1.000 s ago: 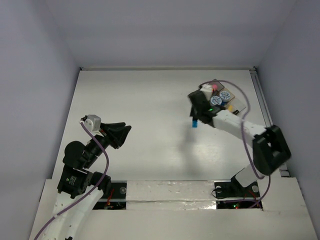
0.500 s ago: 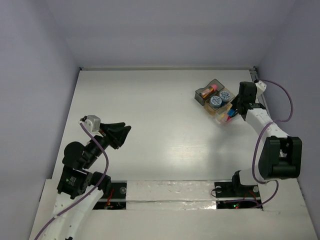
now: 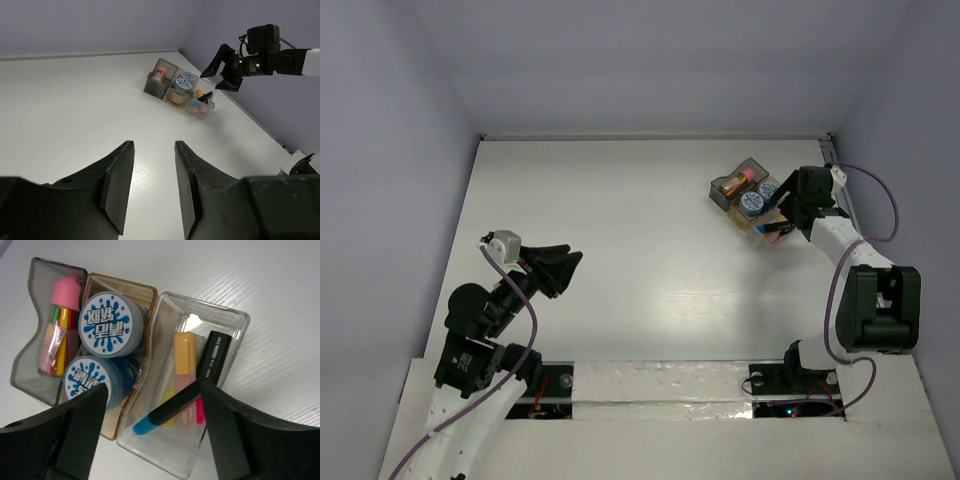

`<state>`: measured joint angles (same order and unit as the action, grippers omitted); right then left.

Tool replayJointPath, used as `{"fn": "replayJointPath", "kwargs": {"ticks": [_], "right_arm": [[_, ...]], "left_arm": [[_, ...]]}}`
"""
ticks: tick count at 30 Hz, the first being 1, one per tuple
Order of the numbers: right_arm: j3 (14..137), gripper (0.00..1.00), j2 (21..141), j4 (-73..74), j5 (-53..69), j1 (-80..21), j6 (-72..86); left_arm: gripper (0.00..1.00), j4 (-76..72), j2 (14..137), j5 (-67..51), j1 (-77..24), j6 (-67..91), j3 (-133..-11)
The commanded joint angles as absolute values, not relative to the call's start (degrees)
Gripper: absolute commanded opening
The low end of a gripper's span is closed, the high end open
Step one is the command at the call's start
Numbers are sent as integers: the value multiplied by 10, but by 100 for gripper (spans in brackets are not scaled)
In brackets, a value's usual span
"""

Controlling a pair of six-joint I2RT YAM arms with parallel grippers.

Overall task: Sort the stationery into containers
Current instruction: Place the pen in the storage box, then reset both arms

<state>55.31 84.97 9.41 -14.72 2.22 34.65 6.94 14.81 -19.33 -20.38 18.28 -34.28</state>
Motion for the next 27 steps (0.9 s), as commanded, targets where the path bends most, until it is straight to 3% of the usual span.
{"fn": "replayJointPath", "kwargs": {"ticks": [1,2,6,8,9,13,15,16,18,21,22,25,27], "right_arm": [[551,84,816,76,-116,23,352],[548,89,796,83,-102,23,352],[519,89,678,78,-6,23,357],[493,44,601,60,60,23,358],[474,1,514,58,117,23,364],[494,0,308,124,161,23,341],[523,0,251,167,137,23,316],[537,3,229,208,109,23,309],[572,9,186,242,83,23,291],[590,43,165,288,69,23,276],[589,65,163,301,57,23,274],[584,89,162,315,54,23,274],[577,98,161,314,58,23,274]], "left_arm": [[35,50,151,-192,-200,180,-345],[37,50,151,-192,-200,180,-345],[46,53,152,-193,-200,176,-352],[57,53,148,-194,-194,169,-358],[61,52,146,-188,-194,167,-364],[79,26,146,-185,-194,214,-403],[83,-5,155,-207,-194,242,-437],[89,-27,158,-209,-194,246,-448],[91,-33,164,-192,-194,247,-473],[93,-32,164,-164,-194,247,-483],[93,-29,164,-162,-194,246,-483],[94,-31,156,-159,-194,250,-467],[95,-23,155,-147,-194,248,-461]]}}
